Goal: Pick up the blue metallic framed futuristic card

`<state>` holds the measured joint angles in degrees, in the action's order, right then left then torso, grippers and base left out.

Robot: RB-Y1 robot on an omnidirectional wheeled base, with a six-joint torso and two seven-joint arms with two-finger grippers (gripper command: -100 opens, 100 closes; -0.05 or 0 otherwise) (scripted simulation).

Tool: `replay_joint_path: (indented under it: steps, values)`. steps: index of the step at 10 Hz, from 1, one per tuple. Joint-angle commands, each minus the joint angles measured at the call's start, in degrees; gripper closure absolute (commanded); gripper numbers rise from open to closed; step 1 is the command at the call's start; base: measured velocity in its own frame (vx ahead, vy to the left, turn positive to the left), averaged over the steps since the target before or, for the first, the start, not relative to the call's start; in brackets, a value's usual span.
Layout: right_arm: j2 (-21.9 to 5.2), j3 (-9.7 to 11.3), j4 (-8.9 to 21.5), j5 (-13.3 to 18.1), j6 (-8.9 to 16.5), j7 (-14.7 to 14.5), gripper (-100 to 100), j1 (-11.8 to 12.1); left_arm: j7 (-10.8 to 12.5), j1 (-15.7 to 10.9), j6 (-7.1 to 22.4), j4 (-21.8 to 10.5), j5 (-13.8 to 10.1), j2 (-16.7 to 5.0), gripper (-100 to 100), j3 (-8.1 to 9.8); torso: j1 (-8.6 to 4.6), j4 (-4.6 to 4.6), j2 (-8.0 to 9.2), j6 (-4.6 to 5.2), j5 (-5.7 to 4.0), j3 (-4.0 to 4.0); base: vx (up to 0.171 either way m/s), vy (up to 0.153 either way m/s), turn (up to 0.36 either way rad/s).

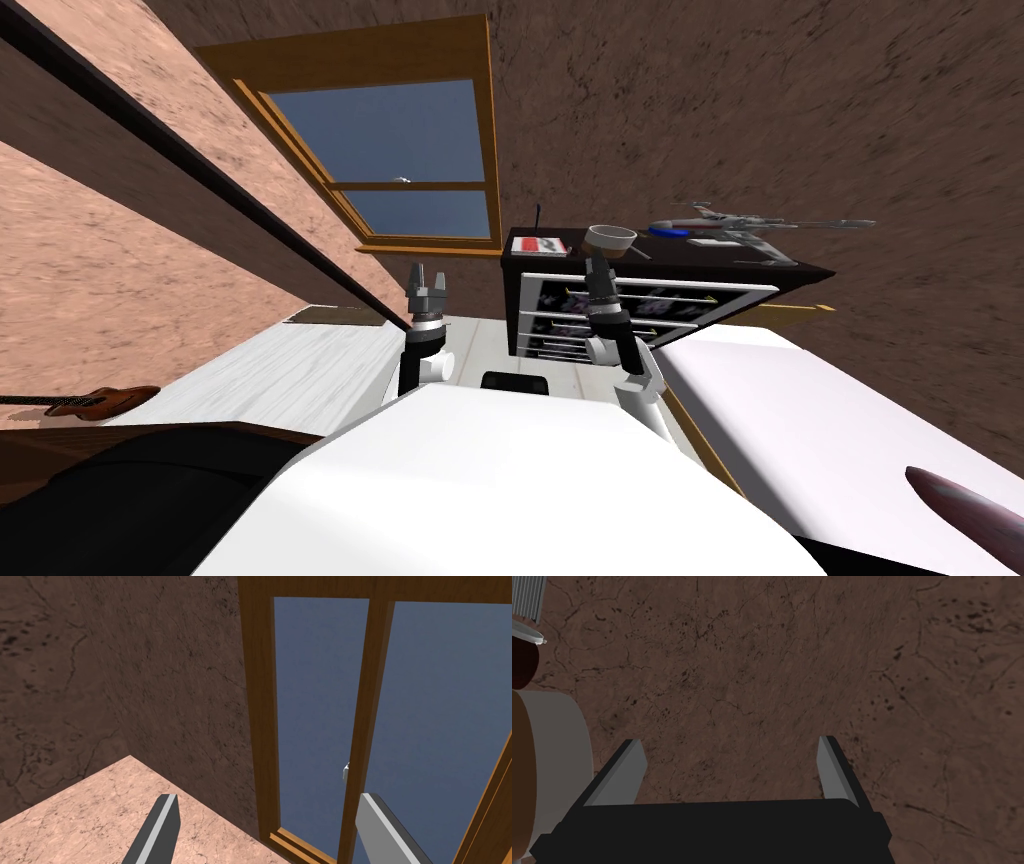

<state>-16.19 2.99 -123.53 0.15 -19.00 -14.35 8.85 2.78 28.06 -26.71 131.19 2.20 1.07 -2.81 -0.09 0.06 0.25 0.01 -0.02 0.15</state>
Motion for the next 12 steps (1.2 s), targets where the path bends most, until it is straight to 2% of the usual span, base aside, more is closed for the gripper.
replay_joint_path:
  steps: [1, 3, 4, 5, 6, 7, 8, 10, 11, 12]
  values:
    - [-2.12, 1.06, 2.51, 0.42, 2.47, -1.39, -100, -2.86, 0.00, 0.00, 0.00, 0.00, 0.00, 0.00, 0, 0.00, 0.00, 0.00, 0.00, 0.00, 0.00, 0.00, -0.085, -0.023, 0.045]
    - [-2.12, 1.06, 2.51, 0.42, 2.47, -1.39, -100, -4.95, 0.00, 0.00, 0.00, 0.00, 0.00, 0.00, 0, 0.00, 0.00, 0.01, 0.05, 0.00, 0.00, 0.03, -0.068, -0.017, 0.018]
    - [-3.88, 2.17, 4.99, 0.81, 4.44, -2.70, -100, -7.12, 0.00, 0.00, 0.00, 0.00, 0.00, 0.00, 0, 0.00, 0.03, -0.01, -0.07, 0.01, 0.00, -0.03, -0.061, -0.020, 0.035]
    - [-3.88, 2.17, 4.99, 0.81, 4.44, -2.70, -100, -8.72, 0.00, 0.00, 0.00, 0.00, 0.00, 0.00, 0, 0.00, 0.00, -0.02, -0.07, -0.01, 0.00, -0.05, -0.070, -0.022, 0.037]
    - [-5.62, 3.35, 7.60, 1.16, 6.41, -4.03, -100, -10.71, 0.00, 0.00, 0.00, 0.00, 0.00, 0.00, 0, 0.00, 0.00, -0.01, -0.04, 0.01, 0.00, -0.02, -0.086, -0.018, 0.070]
    - [-5.62, 3.35, 7.60, 1.16, 6.49, -4.03, -100, -12.55, 0.00, 0.00, 0.00, 0.00, 0.00, 0.00, 0, 0.00, 0.02, -0.01, 0.01, -0.01, 0.00, 0.00, -0.075, -0.022, 0.035]
    - [-7.33, 4.60, 10.33, 1.47, 8.60, -5.37, -100, -14.07, 0.00, 0.00, 0.00, 0.00, 0.00, 0.00, 0, 0.00, 0.00, 0.00, -0.01, 0.01, 0.00, 0.00, -0.078, -0.025, 0.065]
    - [-7.33, 4.60, 10.34, 1.47, 8.61, -5.37, -100, -16.60, 0.00, 0.00, 0.00, 0.00, 0.00, 0.00, 0, 0.00, 0.00, 0.00, -0.02, 0.01, 0.00, -0.01, -0.053, -0.013, 0.012]
    - [-9.00, 5.92, 12.90, 1.73, 10.78, -6.70, -100, -18.54, 0.00, 0.01, 0.00, 0.00, 0.00, 0.00, 0, 0.00, 0.05, -0.02, -0.12, 0.02, 0.01, -0.06, -0.067, -0.003, 0.054]
    - [-9.00, 5.92, 13.20, 1.73, 10.78, -6.70, -100, -20.35, 0.00, 0.00, 0.00, 0.00, 0.00, 0.00, 0, 0.00, 0.06, -0.03, -0.06, 0.00, 0.01, -0.05, -0.063, -0.010, 0.038]
